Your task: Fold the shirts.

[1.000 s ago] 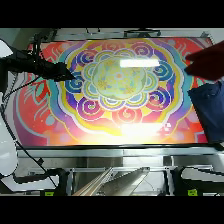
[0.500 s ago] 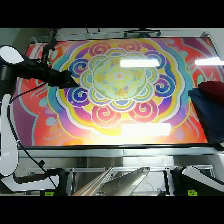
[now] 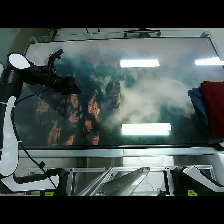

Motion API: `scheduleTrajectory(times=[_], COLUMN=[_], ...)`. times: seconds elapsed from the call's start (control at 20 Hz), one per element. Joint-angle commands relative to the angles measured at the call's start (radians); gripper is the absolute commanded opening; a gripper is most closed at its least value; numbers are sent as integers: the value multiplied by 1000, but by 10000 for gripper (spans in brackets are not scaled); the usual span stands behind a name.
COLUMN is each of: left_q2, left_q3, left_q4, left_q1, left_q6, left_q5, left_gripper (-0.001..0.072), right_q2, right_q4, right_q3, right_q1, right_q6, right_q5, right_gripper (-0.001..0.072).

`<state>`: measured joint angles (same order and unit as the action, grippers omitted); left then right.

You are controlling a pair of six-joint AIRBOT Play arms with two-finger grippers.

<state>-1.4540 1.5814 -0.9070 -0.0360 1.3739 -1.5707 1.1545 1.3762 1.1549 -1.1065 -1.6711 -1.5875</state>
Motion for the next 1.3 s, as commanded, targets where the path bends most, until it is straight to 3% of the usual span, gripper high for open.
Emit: scheduleTrajectory(times=[0.0, 0.05, 0.1, 0.25, 0.35, 0.65, 0.8, 1.0, 1.25], left_q2=[6, 14, 26, 84, 151, 468, 644, 793, 862], left_q3=[48, 84, 118, 156, 76, -453, -720, -888, -908], left_q4=[36, 36, 36, 35, 36, 37, 36, 39, 38], left_q1=[-1, -1, -1, 2, 2, -34, -79, -114, -114], left_q6=[-16, -16, -16, -17, -26, -65, -65, -64, -63], left_q5=[-1, 0, 0, 24, 68, 141, 210, 241, 254], left_gripper=[21, 21, 21, 21, 22, 22, 22, 21, 21], right_q2=[-4, -14, -35, -119, -197, -528, -668, -675, -670], right_q4=[-114, -199, -281, -470, -470, -471, -469, -473, -477], right_q3=[79, 114, 139, 143, 113, -237, -473, -563, -563], right_q1=[10, 29, 54, 187, 344, 962, 1207, 1302, 1302], right_q6=[-31, -31, -32, -32, -30, -2, -60, -56, -57], right_q5=[-134, -148, -142, -38, 32, 237, 387, 402, 403], right_gripper=[186, 52, 20, 19, 19, 19, 19, 19, 20])
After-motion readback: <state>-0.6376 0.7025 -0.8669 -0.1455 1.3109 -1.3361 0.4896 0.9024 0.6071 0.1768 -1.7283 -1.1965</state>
